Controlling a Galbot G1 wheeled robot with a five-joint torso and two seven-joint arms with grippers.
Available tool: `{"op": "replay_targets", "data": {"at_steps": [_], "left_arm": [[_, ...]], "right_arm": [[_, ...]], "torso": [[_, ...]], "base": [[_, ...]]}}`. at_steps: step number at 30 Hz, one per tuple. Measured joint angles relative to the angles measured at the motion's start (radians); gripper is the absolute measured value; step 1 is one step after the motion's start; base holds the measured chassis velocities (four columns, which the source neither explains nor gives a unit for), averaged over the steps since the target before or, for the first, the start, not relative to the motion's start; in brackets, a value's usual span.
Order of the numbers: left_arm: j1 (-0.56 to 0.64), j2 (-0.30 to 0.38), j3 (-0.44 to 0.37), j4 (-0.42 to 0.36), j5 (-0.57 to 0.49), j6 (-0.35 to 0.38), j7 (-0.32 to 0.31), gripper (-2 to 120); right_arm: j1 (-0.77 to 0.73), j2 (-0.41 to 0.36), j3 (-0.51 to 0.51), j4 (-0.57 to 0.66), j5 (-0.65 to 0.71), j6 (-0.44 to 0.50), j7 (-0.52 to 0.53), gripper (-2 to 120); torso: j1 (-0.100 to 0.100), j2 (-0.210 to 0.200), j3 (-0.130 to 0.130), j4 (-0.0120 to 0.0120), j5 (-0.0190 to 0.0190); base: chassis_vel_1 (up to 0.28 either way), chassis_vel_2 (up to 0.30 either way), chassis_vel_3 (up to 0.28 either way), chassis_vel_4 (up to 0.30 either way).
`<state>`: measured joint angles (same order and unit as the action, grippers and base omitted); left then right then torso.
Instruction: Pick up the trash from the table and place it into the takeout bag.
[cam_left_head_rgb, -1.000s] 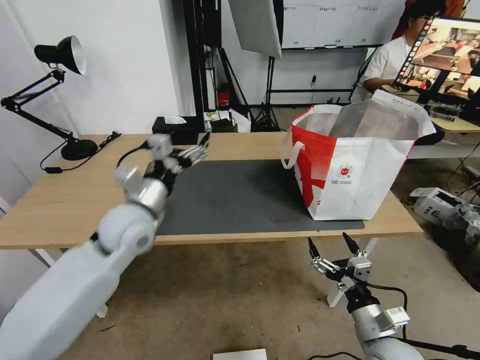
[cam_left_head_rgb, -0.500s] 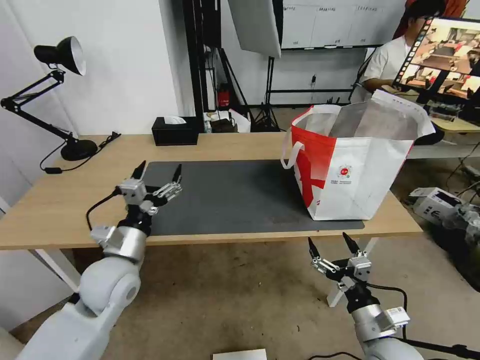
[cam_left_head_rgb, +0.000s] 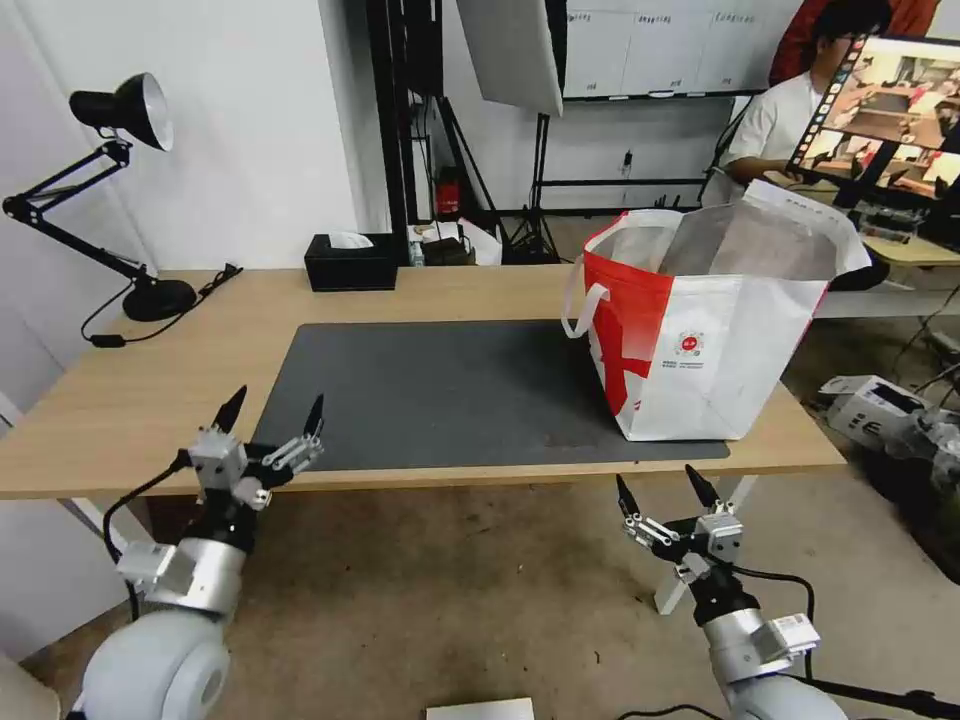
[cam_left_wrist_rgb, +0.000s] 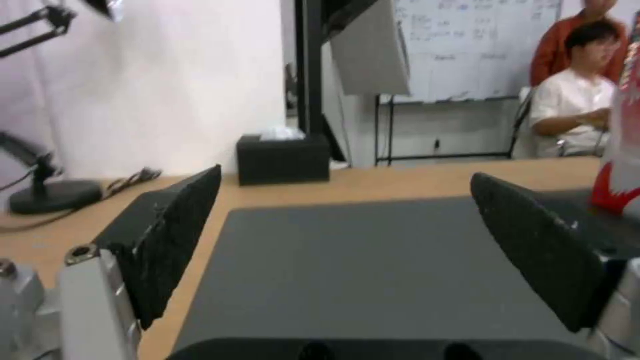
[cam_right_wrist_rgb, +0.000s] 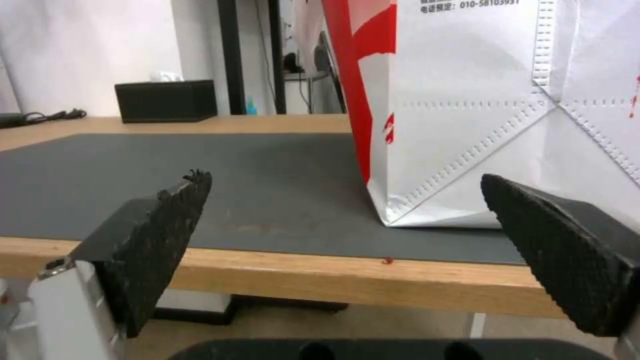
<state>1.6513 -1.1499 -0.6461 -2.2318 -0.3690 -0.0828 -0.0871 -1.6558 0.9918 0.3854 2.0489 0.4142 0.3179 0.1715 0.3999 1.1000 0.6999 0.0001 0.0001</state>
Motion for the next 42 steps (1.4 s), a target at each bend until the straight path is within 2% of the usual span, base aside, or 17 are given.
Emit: {"op": "replay_targets", "data": {"at_steps": [6,18,25,42], "left_arm": [[0.073,-0.053,-0.015,-0.003,0.027,0.001,0.009,100],[0.122,-0.102,0.006,0.009,0.032,0.020,0.007,100],[0.138,-0.110,0.012,0.044,0.030,0.034,0.034,100],[0.091,-0.114,0.032,0.085,0.027,0.022,0.026,100]], "right_arm": [[0.000,0.000,0.000,0.000,0.000,0.000,0.000,100],[0.000,0.000,0.000,0.000,0.000,0.000,0.000,100],[0.000,0.000,0.000,0.000,0.000,0.000,0.000,100],[0.000,0.000,0.000,0.000,0.000,0.000,0.000,100]], "torso": [[0.000,0.000,0.000,-0.0001,0.0000],[0.000,0.000,0.000,-0.0002,-0.0001],[0.000,0.000,0.000,-0.0002,-0.0001],[0.000,0.000,0.000,-0.0002,-0.0001]], "base": [[0.000,0.000,0.000,0.000],[0.000,0.000,0.000,0.000],[0.000,0.000,0.000,0.000],[0.000,0.000,0.000,0.000]]}}
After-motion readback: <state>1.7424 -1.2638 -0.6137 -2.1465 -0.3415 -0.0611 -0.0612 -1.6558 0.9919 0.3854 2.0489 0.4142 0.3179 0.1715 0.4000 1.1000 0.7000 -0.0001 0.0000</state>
